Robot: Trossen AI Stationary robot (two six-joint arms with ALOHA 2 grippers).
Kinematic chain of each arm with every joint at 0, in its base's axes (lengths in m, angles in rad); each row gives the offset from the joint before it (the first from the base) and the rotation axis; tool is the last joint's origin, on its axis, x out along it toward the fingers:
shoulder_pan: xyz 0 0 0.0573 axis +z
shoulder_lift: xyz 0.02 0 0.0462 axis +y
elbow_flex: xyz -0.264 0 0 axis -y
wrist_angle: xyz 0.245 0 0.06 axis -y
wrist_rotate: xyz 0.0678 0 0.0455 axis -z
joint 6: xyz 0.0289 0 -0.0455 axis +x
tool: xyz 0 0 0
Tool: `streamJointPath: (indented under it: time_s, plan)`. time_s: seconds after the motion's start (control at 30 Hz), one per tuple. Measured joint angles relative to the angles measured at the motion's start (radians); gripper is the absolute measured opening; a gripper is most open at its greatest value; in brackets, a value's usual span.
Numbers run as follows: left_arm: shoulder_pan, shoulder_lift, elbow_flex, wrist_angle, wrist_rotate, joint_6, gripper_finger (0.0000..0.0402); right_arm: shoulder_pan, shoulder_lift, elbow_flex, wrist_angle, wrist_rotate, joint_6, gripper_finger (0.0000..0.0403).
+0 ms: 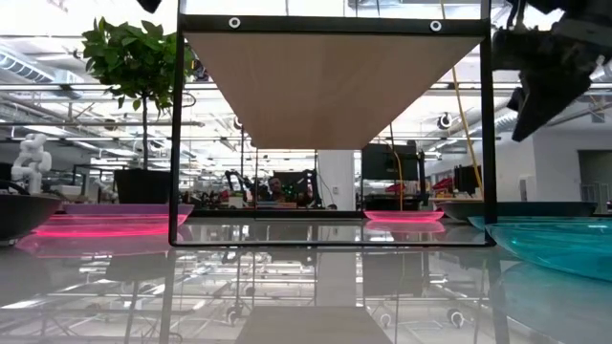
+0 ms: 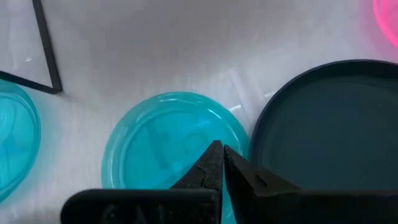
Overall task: Place and stack plates onto a shelf
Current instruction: Put the dark green plate on the shelf
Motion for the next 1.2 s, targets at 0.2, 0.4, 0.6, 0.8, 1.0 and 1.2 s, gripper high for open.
streamJointPath:
  time_s: [0.2, 0.4, 0.6, 0.8, 1.0, 1.2]
  plan:
    - [-0.030, 0.069, 0.000, 0.020, 0.000, -0.023, 0.0001, 0.038, 0.017, -0.052, 0.050, 0.000, 0.020, 0.0000]
    - [-0.030, 0.126, 0.000, 0.045, -0.001, -0.026, 0.0001, 0.068, 0.099, -0.068, 0.116, 0.008, 0.000, 0.0005]
    - [-0.030, 0.205, 0.000, 0.048, -0.001, -0.046, 0.0001, 0.066, 0.208, -0.068, 0.134, 0.098, -0.023, 0.0048]
    - [-0.027, 0.260, 0.000, 0.090, -0.001, -0.034, 0.0001, 0.066, 0.269, -0.068, 0.207, 0.111, -0.087, 0.0100]
    - [-0.027, 0.267, 0.000, 0.097, -0.001, -0.015, 0.0001, 0.066, 0.252, -0.068, 0.169, 0.116, -0.088, 0.0120]
    - [-0.027, 0.267, 0.000, 0.125, -0.001, -0.014, 0.0001, 0.062, 0.245, -0.068, 0.135, 0.186, -0.097, 0.0121]
